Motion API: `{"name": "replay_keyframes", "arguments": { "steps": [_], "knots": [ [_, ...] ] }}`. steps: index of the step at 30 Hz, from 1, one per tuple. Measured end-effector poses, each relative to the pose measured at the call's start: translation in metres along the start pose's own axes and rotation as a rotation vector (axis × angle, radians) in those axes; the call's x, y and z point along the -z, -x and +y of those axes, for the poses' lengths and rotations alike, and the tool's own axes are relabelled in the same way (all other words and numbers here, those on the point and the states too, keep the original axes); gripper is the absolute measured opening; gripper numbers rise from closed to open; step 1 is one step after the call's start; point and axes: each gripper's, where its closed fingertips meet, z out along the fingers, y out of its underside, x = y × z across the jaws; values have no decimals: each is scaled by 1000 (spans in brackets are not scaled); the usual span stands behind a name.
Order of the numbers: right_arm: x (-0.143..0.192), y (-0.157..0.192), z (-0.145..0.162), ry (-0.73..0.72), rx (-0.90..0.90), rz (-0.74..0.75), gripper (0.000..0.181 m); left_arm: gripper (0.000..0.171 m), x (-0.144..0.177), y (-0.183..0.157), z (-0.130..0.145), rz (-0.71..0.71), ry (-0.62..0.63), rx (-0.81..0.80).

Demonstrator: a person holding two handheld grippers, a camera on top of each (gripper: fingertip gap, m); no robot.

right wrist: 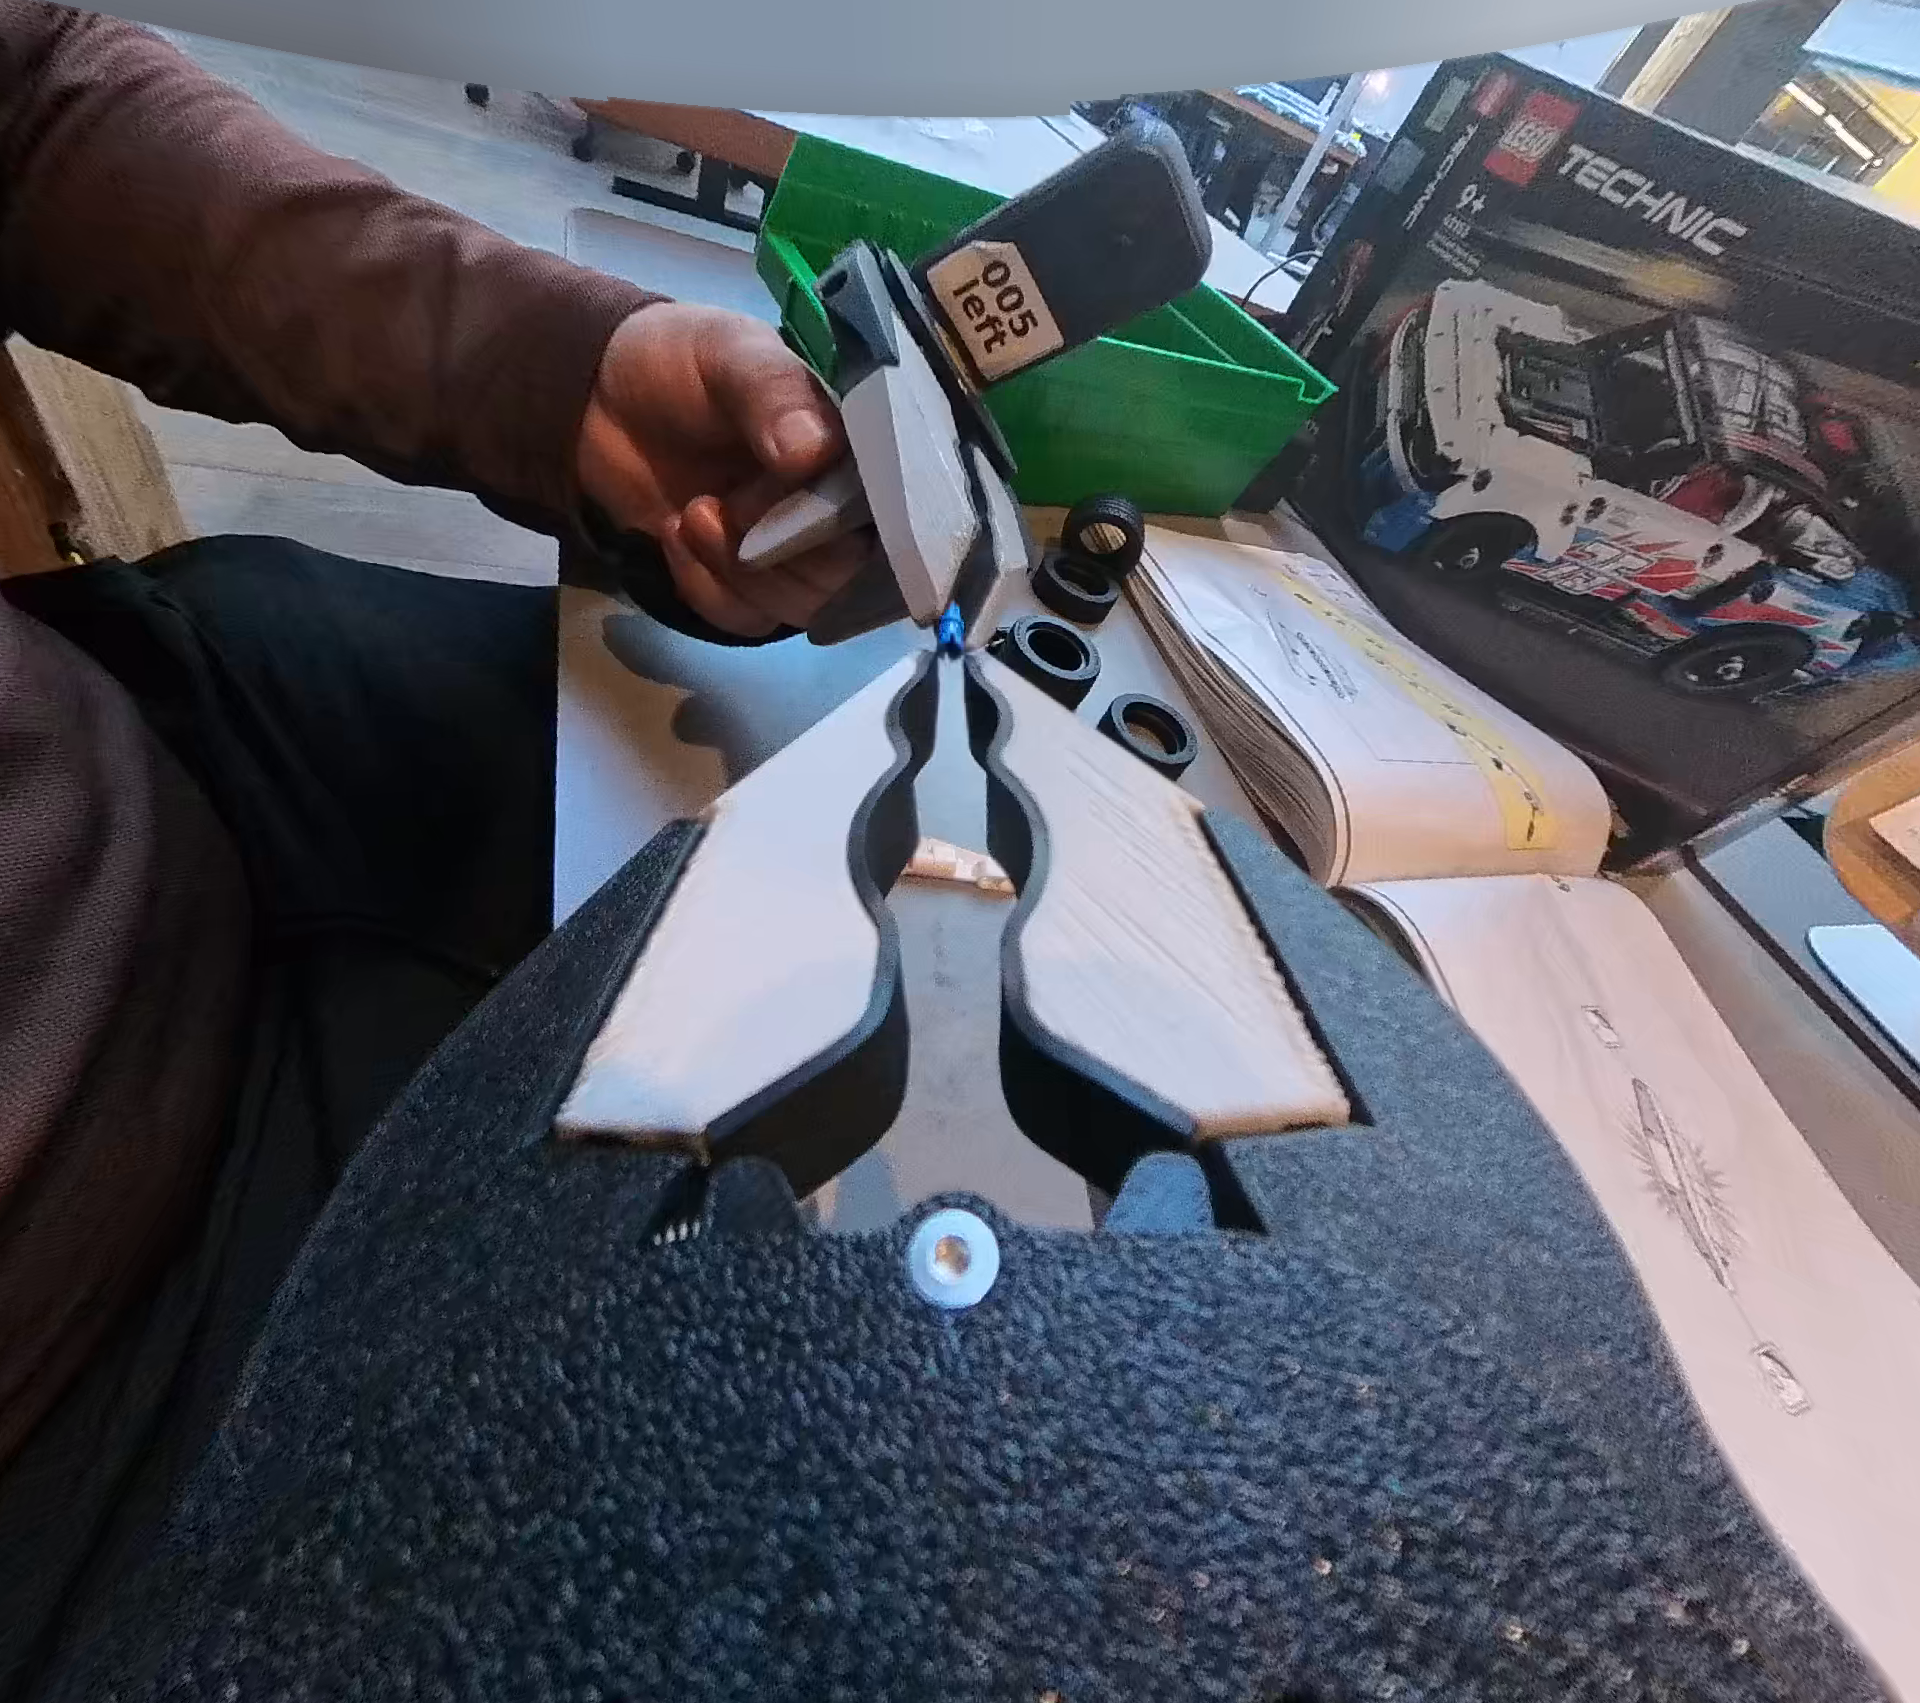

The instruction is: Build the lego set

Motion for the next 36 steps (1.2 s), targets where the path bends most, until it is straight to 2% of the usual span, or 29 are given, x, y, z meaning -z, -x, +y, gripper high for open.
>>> {"name": "replay_keyframes", "arguments": {
  "steps": [12, 18, 26, 36],
  "knots": [
    [3, 1, -9, -44, 2, -5, 5, 1, -2, -4, -1, 44, -20, 33],
    [1, 1, -6, -26, 19, 4, 4, 1, -1, -1, 0, 69, -15, 105],
    [0, 1, -1, -3, 53, 20, 5, 1, -1, 3, 3, 36, 2, 115],
    [-1, 4, 0, 4, 90, 24, 4, 2, 2, 3, 3, 104, -12, 217]
  ]
}}
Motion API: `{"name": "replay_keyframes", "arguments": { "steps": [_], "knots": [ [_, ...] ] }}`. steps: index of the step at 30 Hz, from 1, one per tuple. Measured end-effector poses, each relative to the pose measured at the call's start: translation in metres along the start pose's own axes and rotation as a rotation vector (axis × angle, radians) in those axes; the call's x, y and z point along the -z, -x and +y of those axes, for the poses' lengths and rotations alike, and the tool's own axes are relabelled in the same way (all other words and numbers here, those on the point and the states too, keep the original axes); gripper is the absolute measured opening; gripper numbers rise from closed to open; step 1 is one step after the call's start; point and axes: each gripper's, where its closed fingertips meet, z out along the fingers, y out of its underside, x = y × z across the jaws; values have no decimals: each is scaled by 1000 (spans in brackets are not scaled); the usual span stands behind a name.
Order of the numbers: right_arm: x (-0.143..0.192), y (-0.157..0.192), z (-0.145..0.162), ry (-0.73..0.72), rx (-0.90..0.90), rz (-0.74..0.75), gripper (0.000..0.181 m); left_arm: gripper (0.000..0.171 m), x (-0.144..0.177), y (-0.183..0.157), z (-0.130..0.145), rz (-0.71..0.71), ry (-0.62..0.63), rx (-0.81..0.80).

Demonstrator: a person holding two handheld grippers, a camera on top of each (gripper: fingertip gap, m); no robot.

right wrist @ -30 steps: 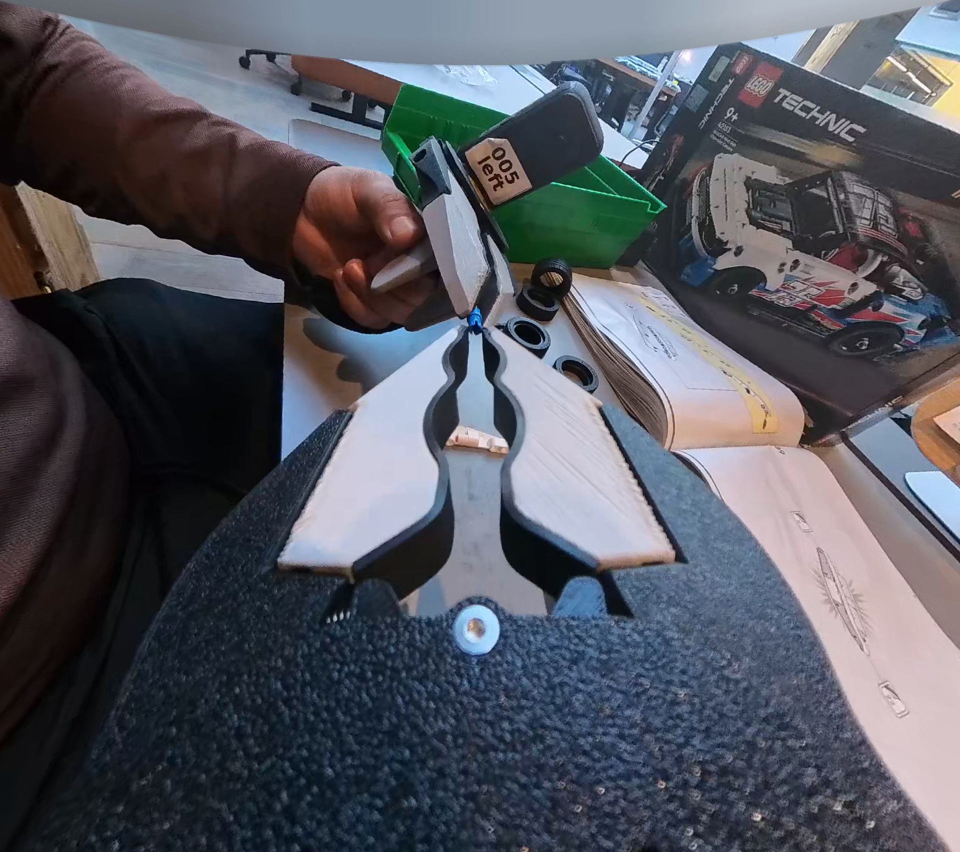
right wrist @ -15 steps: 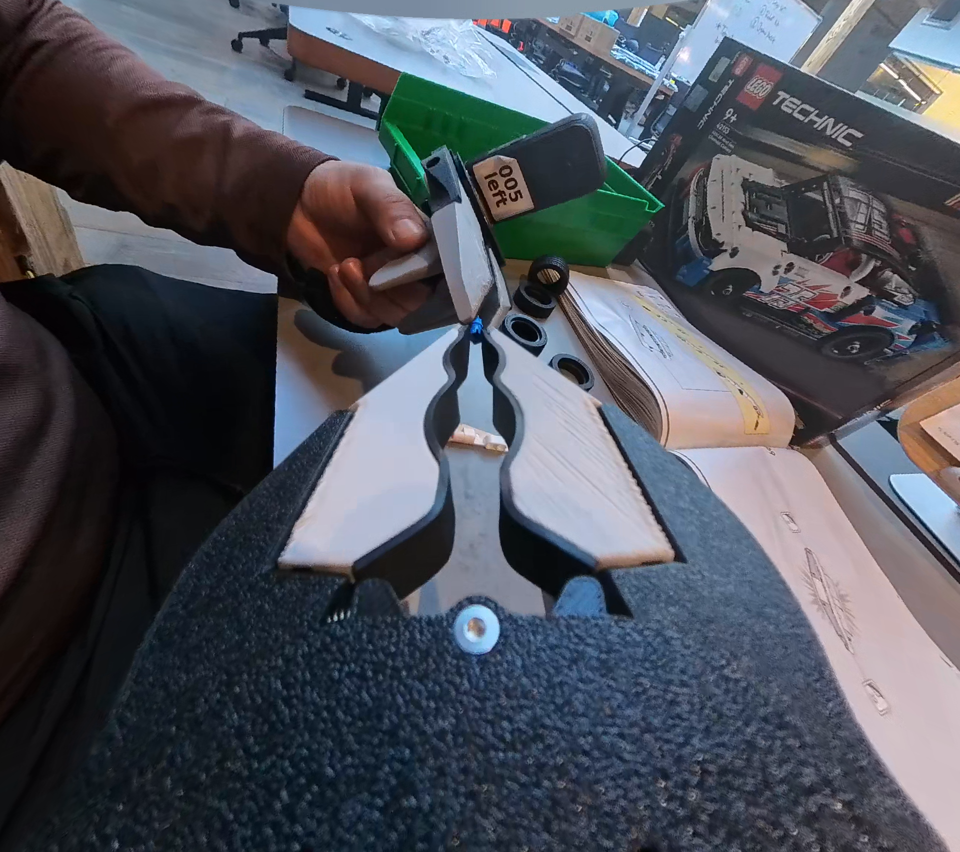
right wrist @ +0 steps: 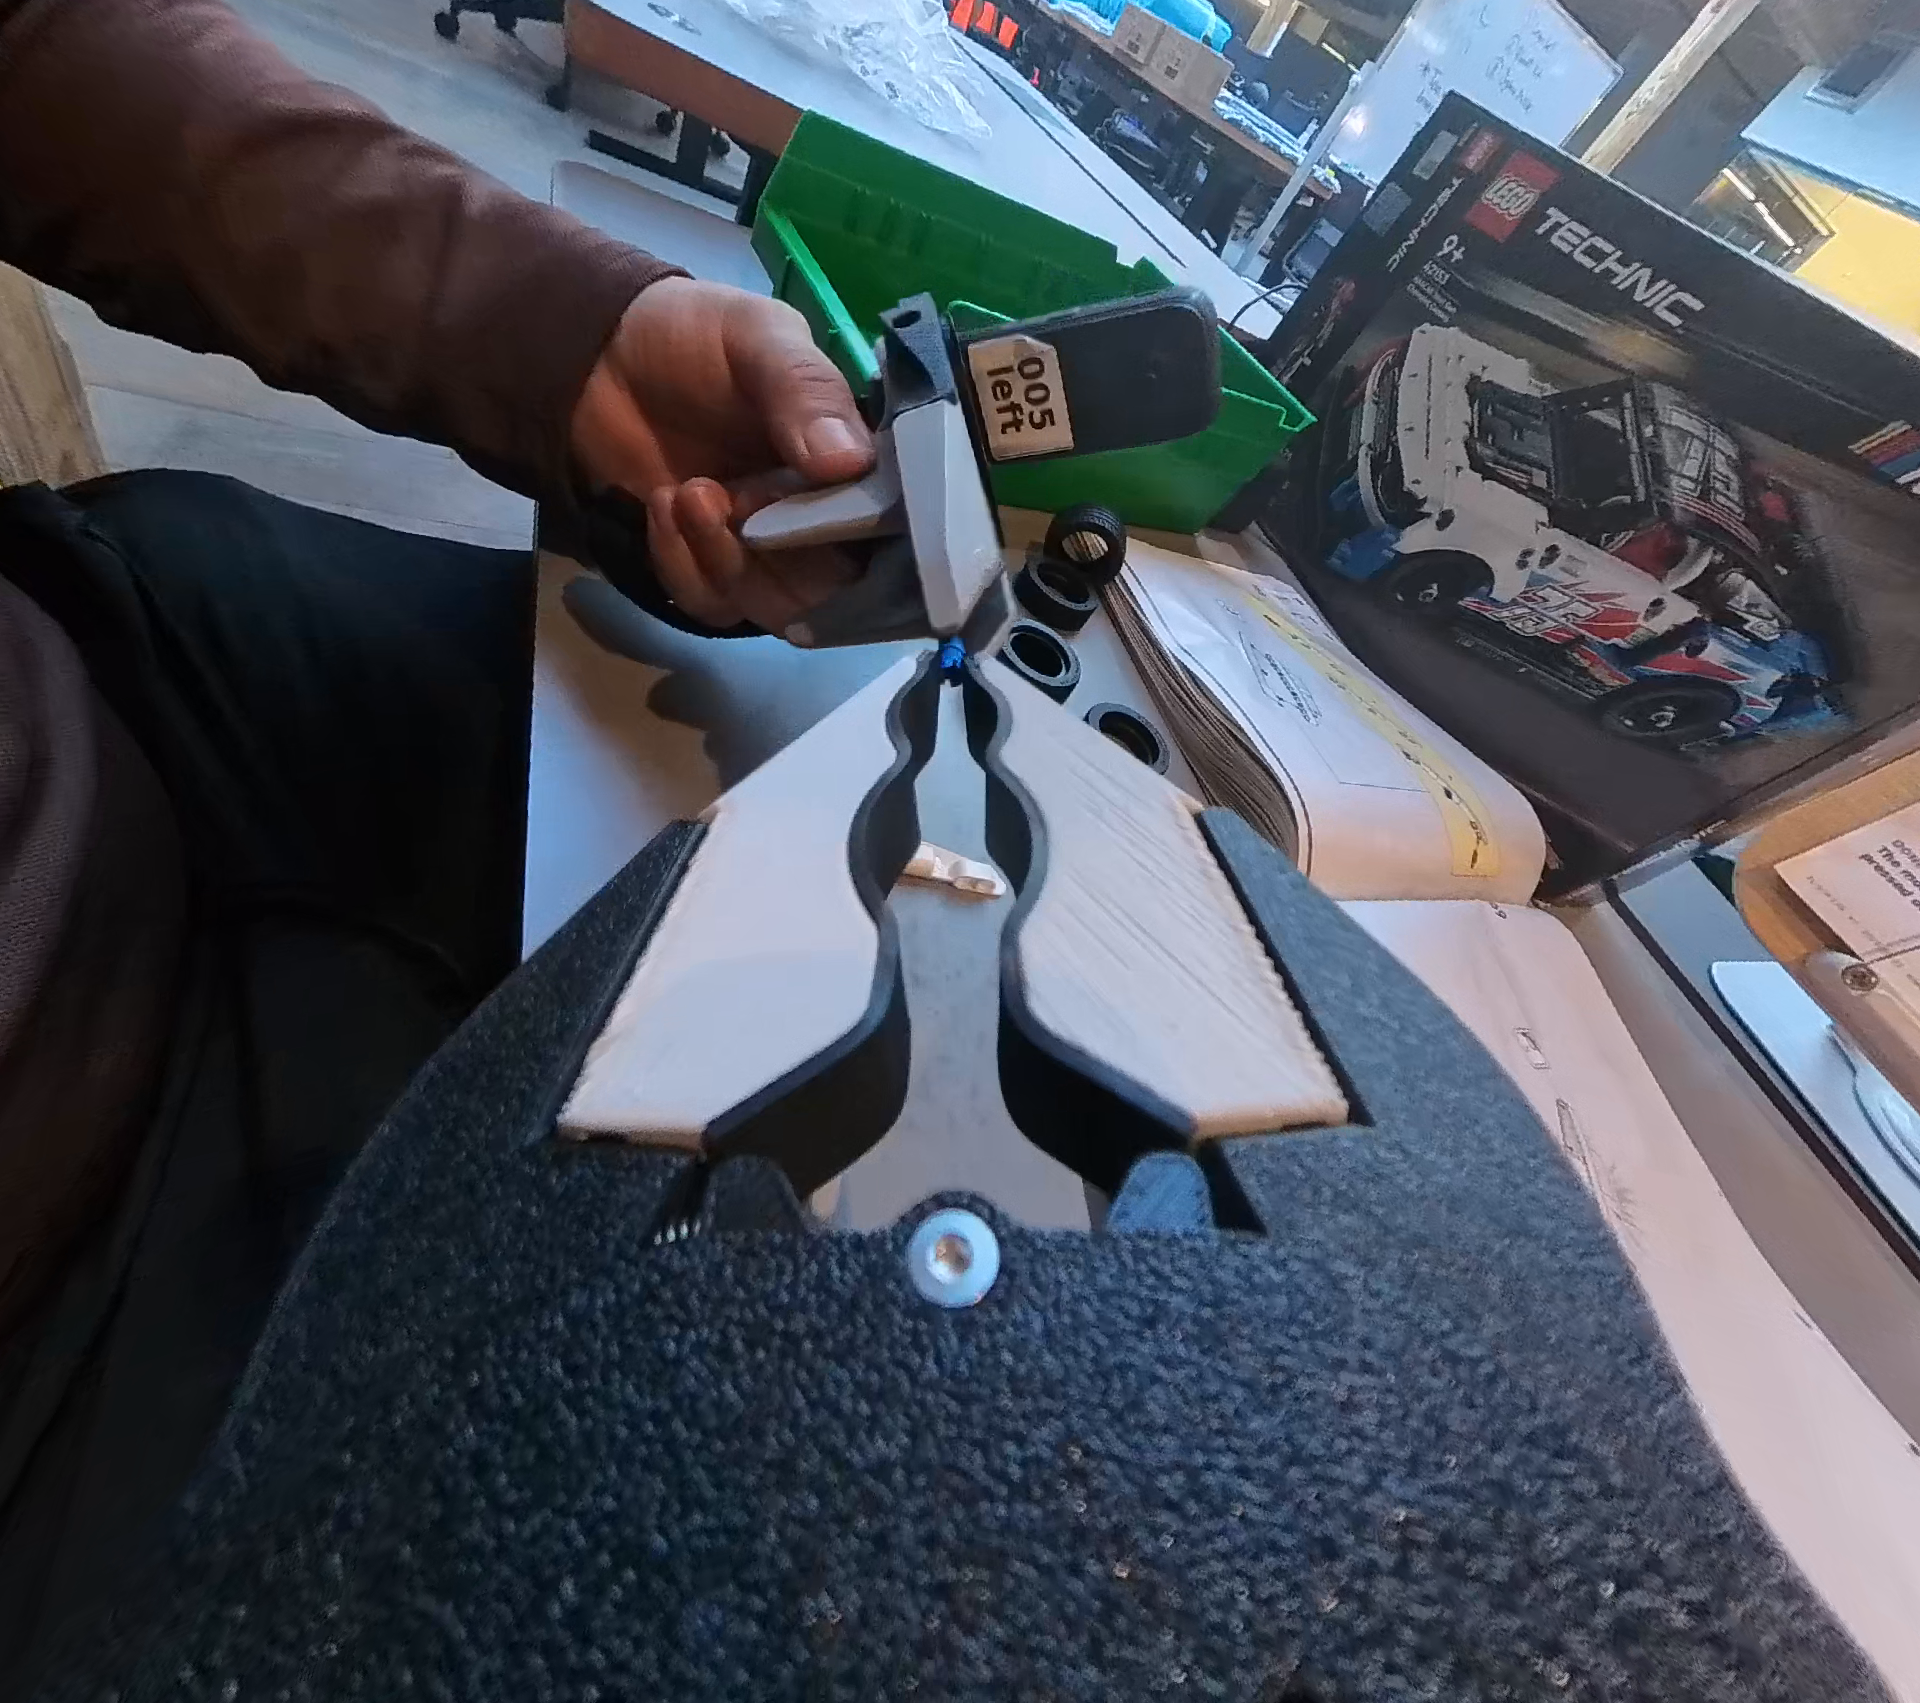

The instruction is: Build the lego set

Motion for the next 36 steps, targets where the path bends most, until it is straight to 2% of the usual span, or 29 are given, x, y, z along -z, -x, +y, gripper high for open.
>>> {"name": "replay_keyframes", "arguments": {
  "steps": [2, 9, 14, 16, 36],
  "knots": [
    [0, 0, 1, 6, 3, 0, 4, 1, 4, 1, -4, -16, -26, -10],
    [0, 1, 2, 16, 9, -1, 4, 0, 5, 2, -1, -39, 11, -23],
    [0, 2, 2, 15, 10, -2, 4, 7, 4, 3, 3, -41, 38, -14],
    [-1, 2, 2, 13, 12, -5, 4, 1, 2, 3, 5, -38, 44, -22],
    [-3, 2, 3, 1, -28, -12, 6, 0, 1, 5, 5, -66, 44, -61]
  ]
}}
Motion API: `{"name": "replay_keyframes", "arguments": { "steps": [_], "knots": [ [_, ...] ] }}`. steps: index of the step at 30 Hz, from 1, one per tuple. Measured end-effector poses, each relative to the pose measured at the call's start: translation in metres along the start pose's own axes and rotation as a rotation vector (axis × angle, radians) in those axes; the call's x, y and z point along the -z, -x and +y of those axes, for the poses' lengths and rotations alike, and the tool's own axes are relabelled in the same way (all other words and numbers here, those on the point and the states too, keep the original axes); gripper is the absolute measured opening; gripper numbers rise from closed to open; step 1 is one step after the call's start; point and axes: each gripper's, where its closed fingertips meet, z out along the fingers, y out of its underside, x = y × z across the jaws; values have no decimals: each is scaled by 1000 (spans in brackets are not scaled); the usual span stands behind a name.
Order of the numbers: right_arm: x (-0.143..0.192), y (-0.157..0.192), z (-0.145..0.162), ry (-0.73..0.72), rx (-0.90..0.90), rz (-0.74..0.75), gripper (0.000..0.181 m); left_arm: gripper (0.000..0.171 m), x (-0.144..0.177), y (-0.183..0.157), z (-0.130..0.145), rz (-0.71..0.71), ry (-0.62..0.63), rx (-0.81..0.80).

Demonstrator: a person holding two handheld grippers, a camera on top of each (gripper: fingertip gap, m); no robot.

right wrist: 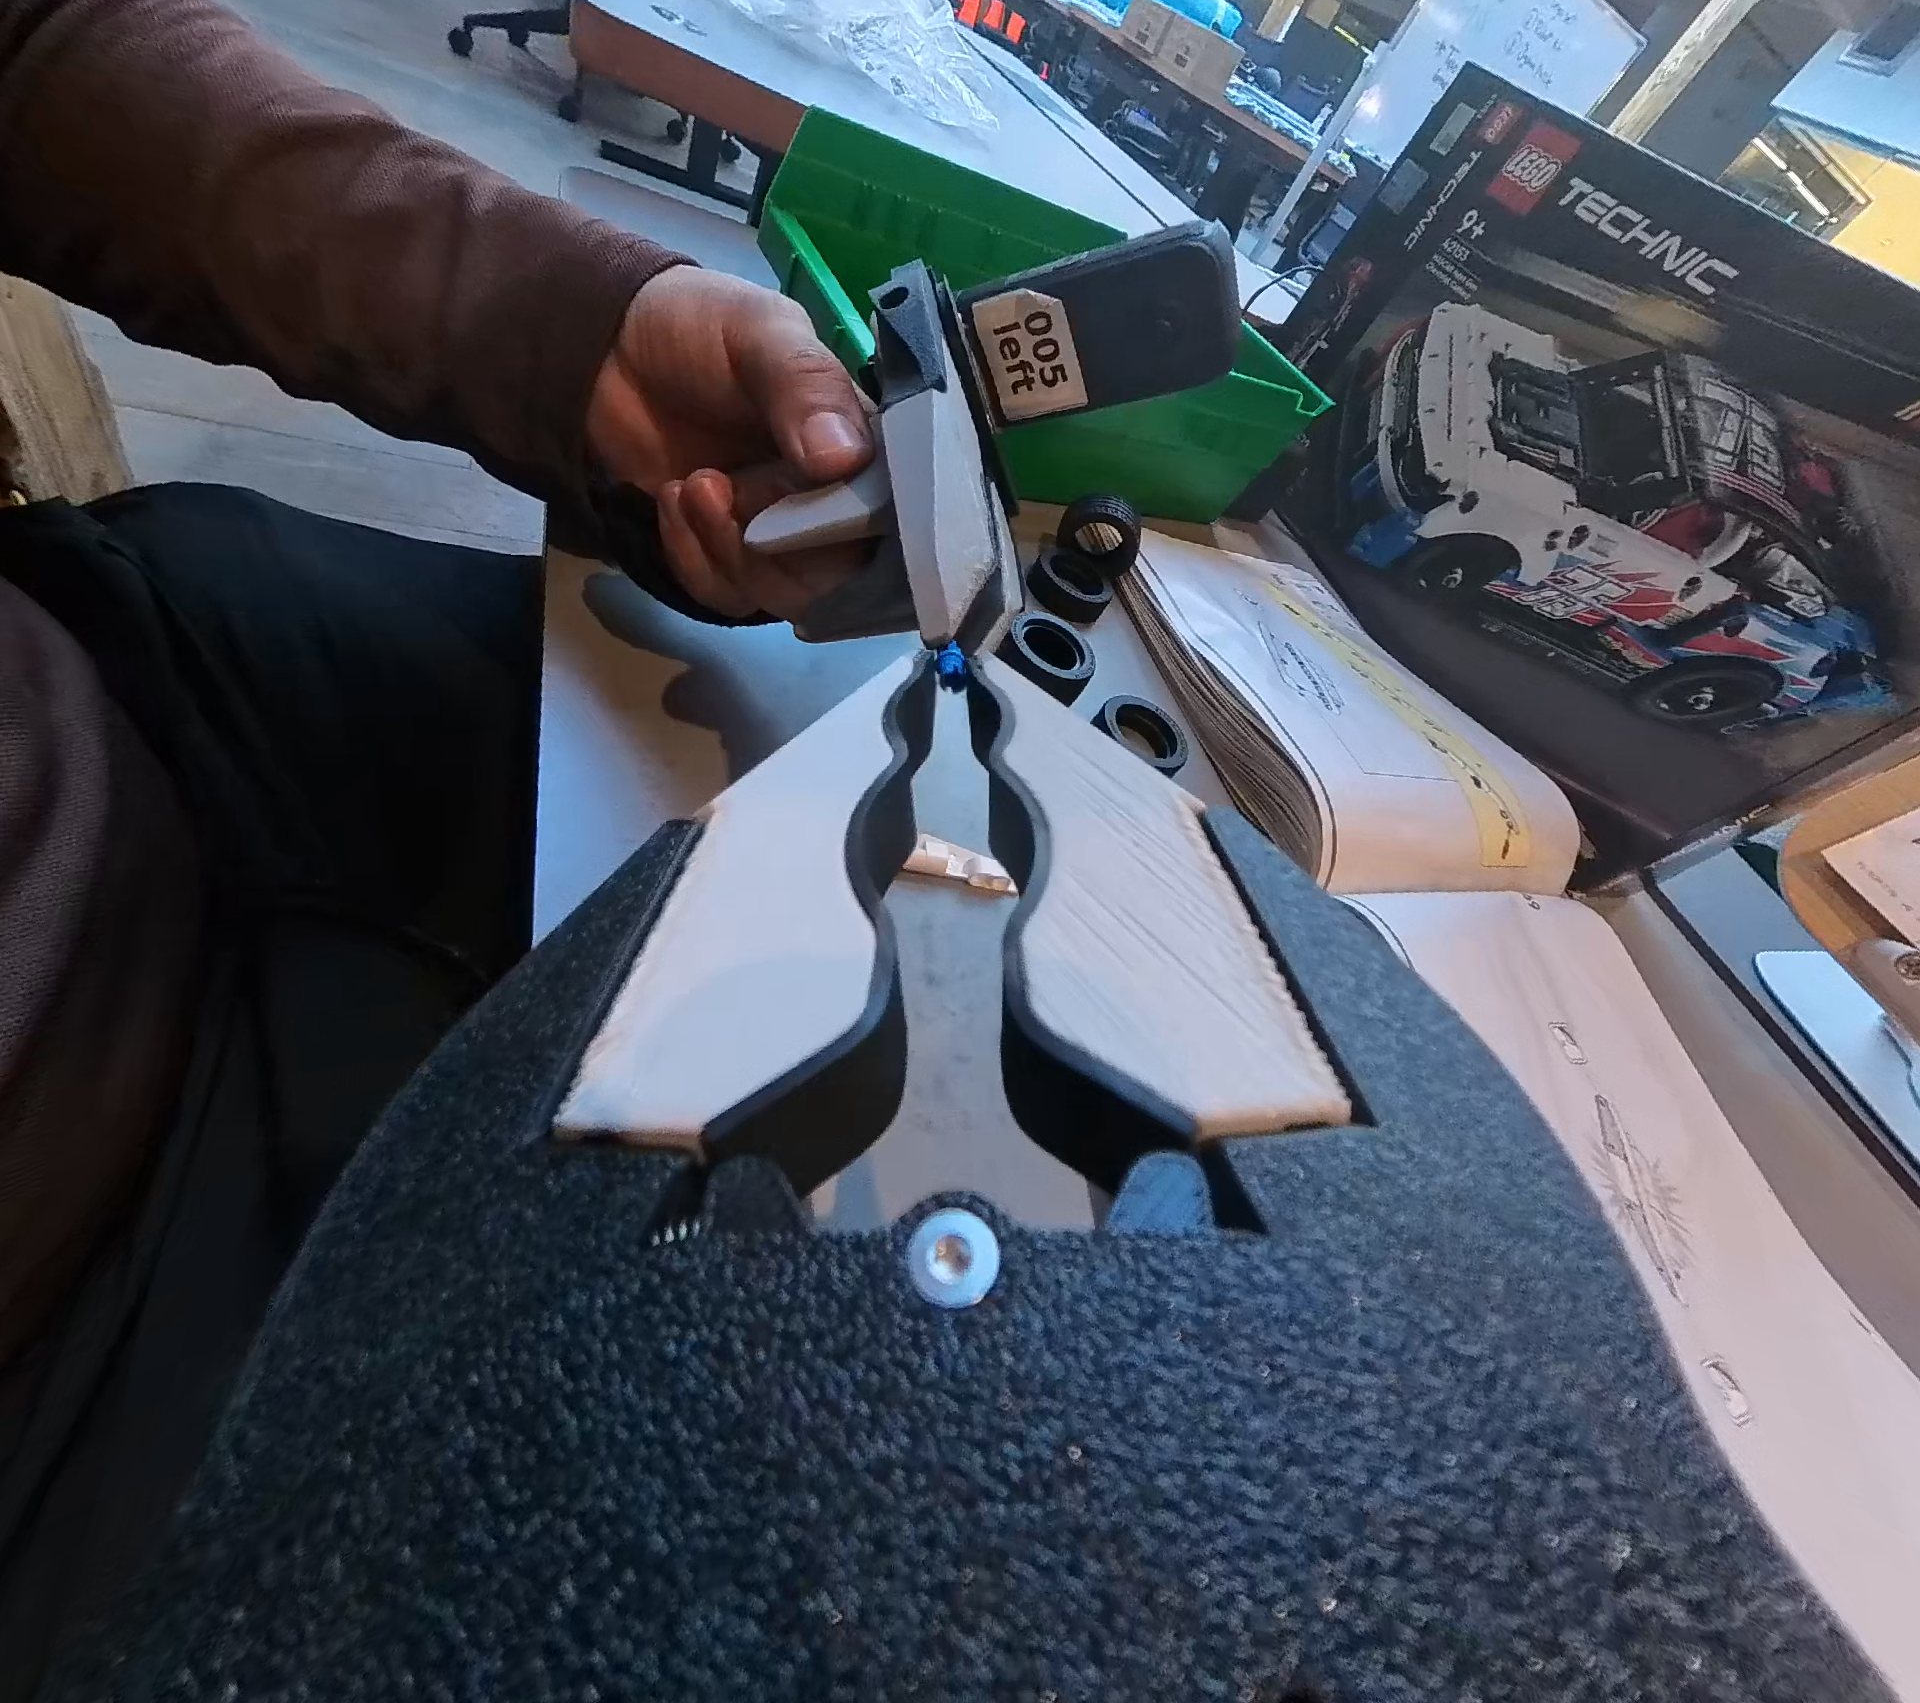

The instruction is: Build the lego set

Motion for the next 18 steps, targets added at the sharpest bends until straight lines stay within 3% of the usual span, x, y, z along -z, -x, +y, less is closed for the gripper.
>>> {"name": "replay_keyframes", "arguments": {
  "steps": [18],
  "knots": [
    [0, 2, 0, -3, 1, -12, 5, 1, 1, 1, 3, 4, 10, 10]
  ]
}}
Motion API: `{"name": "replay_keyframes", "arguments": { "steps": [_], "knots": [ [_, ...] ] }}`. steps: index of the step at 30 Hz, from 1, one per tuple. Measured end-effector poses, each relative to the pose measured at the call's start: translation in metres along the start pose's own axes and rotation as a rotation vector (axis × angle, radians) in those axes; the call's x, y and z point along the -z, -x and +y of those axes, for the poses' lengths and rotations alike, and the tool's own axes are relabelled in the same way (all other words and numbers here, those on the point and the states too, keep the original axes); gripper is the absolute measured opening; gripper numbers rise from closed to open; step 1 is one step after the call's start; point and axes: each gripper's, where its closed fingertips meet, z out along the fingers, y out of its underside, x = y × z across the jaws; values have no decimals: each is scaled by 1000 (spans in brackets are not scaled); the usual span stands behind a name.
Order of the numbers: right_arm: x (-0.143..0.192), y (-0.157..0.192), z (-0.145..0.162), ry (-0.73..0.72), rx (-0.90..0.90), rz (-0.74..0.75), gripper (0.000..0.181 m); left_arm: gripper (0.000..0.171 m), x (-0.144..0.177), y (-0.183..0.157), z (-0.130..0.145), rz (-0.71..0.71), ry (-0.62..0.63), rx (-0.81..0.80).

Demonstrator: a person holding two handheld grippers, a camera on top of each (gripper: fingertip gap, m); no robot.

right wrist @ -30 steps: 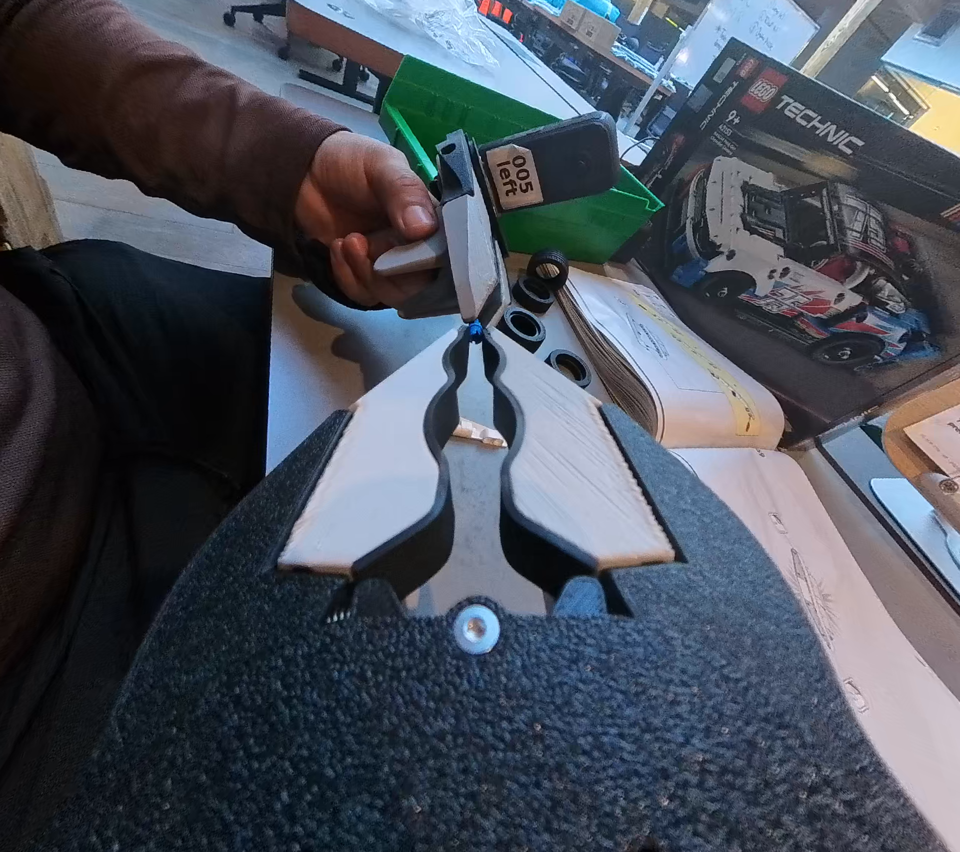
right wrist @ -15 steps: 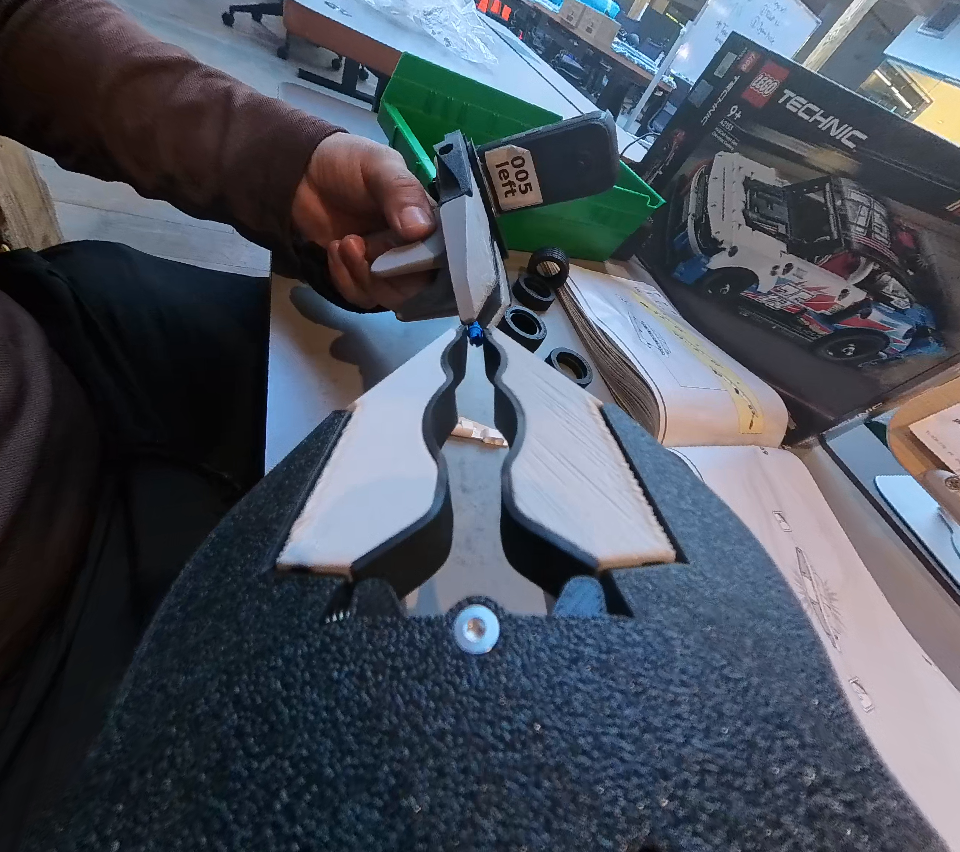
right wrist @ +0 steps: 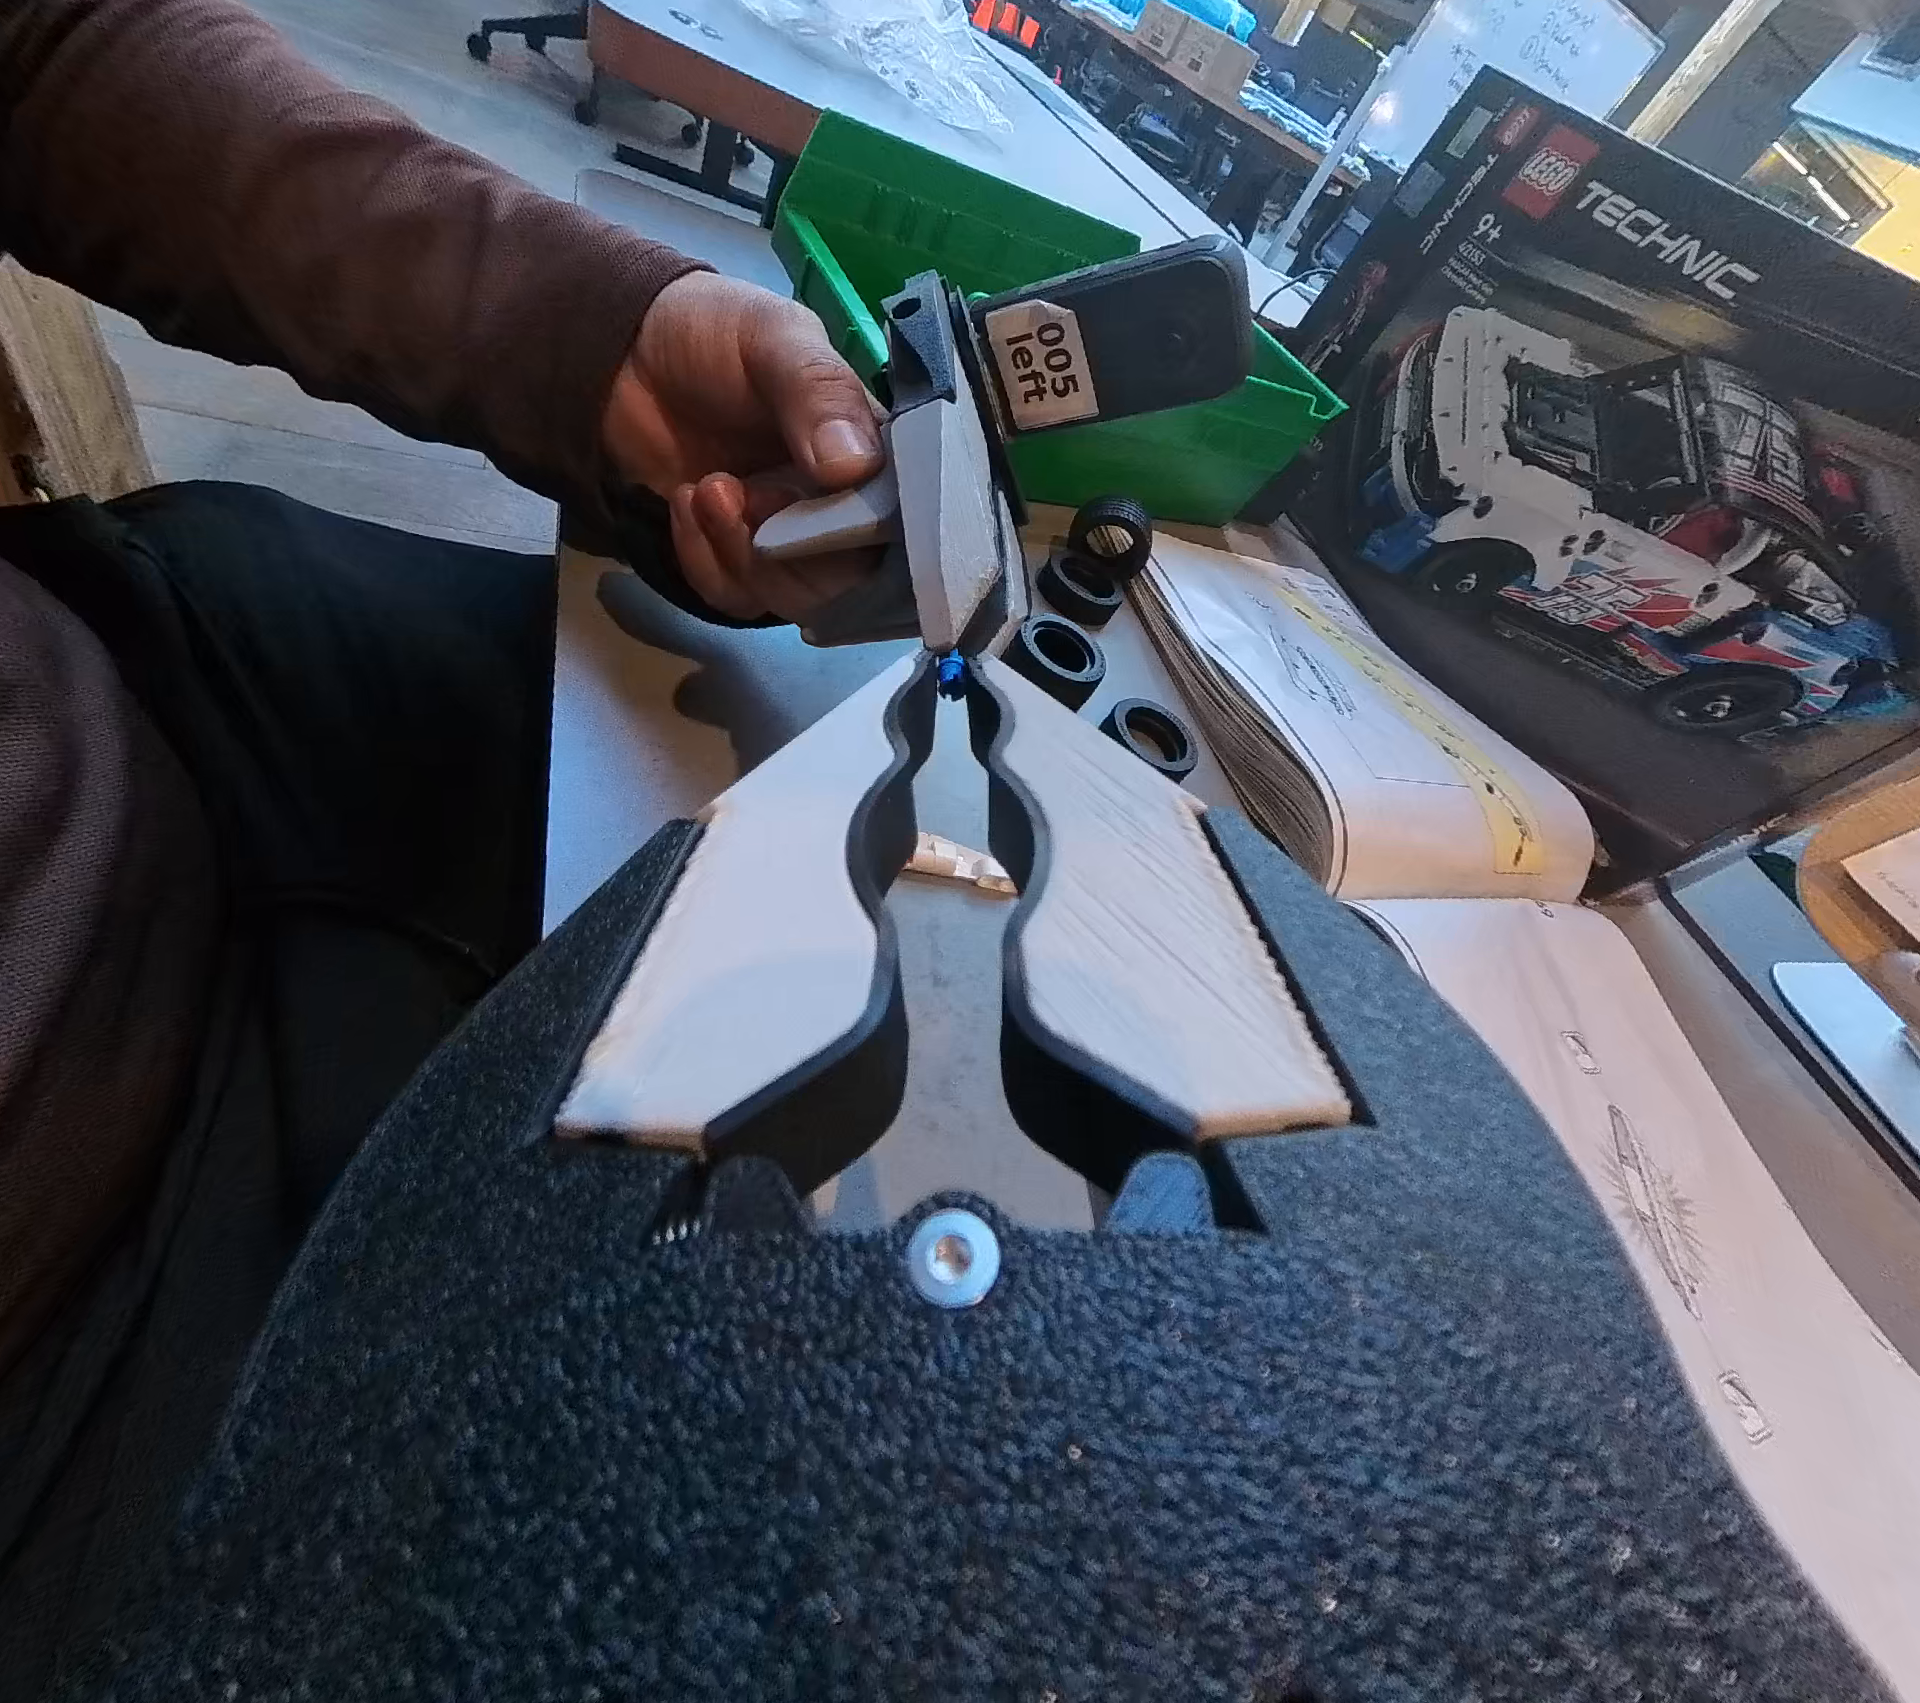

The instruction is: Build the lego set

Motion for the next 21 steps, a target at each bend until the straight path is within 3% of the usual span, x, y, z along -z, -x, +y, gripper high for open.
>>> {"name": "replay_keyframes", "arguments": {
  "steps": [8, 13, 17, 21],
  "knots": [
    [-1, -2, 2, 14, 5, 15, 5, 5, 4, 3, 0, -22, 27, 3],
    [-8, -9, 39, 154, -174, -9, 5, 18, 49, 54, 21, -449, 217, -81],
    [-19, 1, 72, 297, -288, -74, 5, 28, 61, 68, 37, -569, 290, -74],
    [-26, 15, 84, 369, -309, -134, 5, 29, 64, 85, 40, -692, 473, -320]
  ]
}}
